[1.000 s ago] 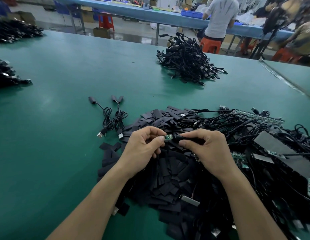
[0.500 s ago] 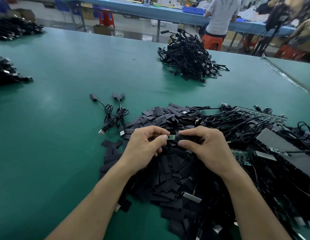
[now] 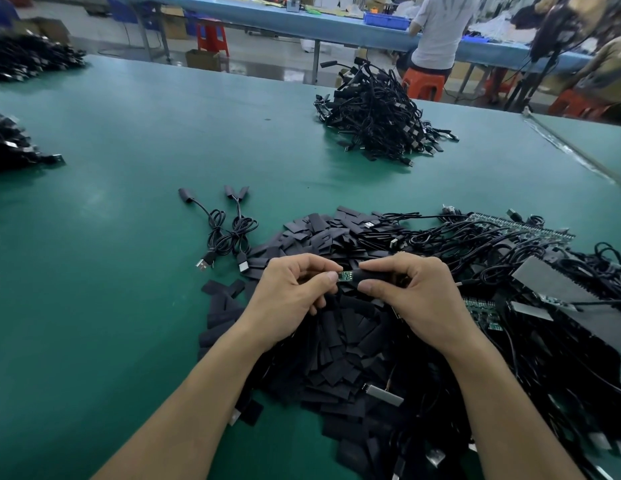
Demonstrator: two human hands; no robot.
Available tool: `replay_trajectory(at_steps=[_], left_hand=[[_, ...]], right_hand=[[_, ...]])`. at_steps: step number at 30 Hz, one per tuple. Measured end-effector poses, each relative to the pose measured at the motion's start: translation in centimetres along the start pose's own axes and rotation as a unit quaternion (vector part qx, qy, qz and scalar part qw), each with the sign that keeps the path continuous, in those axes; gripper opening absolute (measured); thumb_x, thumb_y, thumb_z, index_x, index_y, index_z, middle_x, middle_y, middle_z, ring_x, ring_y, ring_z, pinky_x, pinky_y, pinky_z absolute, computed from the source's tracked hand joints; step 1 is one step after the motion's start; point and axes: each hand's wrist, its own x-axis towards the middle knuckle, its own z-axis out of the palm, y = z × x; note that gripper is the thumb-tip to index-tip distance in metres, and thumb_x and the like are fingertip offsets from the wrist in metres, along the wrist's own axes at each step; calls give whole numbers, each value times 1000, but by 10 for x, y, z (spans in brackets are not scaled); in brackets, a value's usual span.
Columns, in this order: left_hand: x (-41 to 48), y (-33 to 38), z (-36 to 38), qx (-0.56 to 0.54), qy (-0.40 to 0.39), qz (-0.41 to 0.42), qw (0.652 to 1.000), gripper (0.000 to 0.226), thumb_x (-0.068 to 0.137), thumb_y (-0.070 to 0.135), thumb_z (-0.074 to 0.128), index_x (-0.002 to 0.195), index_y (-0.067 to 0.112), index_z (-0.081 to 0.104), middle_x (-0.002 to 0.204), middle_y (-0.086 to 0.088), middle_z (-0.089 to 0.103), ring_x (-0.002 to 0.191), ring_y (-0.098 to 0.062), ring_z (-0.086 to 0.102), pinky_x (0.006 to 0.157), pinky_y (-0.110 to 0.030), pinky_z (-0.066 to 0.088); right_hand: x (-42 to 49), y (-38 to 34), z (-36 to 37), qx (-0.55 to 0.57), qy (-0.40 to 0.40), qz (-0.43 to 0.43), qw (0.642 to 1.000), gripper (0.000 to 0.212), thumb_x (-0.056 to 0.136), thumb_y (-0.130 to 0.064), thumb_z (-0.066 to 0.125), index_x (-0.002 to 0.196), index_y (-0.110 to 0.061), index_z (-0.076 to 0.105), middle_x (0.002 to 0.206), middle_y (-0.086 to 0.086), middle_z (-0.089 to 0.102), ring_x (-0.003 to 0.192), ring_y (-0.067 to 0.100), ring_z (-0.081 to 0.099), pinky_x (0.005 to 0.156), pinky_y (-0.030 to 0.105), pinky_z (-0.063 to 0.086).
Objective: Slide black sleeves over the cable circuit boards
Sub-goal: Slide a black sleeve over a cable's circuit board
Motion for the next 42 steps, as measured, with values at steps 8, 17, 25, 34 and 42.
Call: replay_trajectory(at_steps=[8, 17, 25, 34, 42], left_hand=[[-1, -1, 0, 20, -24, 4, 999, 16, 97, 8, 63, 96, 19, 74, 71, 4, 72, 56, -5, 60, 52, -16, 47], [1, -3, -1, -46, -7, -4, 999, 17, 87, 10, 76, 100, 10, 67, 78, -8, 75, 67, -18, 70, 59, -22, 53], [-1, -3, -6, -78, 0, 11, 997, 16, 80, -4, 78, 90, 6, 72, 76, -14, 74, 67, -22, 73, 62, -23, 57], [-1, -5, -3, -36, -16, 29, 999, 20, 85, -9, 72, 90, 10, 72, 73, -12, 74, 70, -25, 75, 63, -25, 58], [0, -5, -6, -70, -23, 10, 997, 22, 85, -10, 70, 97, 8, 70, 74, -12, 74, 69, -24, 74, 62, -24, 57]], right_hand=[[-1, -2, 3, 4, -32, -4, 999, 26, 74, -18, 86, 96, -28, 78, 86, -13, 73, 82, 0, 67, 72, 10, 47], [-1, -1, 5, -8, -7, -29, 1000, 27, 72, -17, 86, 97, -25, 79, 84, -9, 71, 81, 6, 67, 73, 15, 49], [-2, -3, 2, -11, -14, -32, 999, 30, 70, -16, 87, 98, -25, 78, 85, -11, 71, 82, 3, 67, 74, 11, 47], [-4, -8, 5, -78, -38, -80, 993, 28, 77, -18, 82, 105, -17, 77, 89, -6, 69, 85, 5, 64, 75, 12, 46], [-3, -4, 5, -79, -9, -83, 993, 32, 74, -19, 85, 105, -20, 77, 90, -12, 69, 88, 2, 64, 77, 11, 46]])
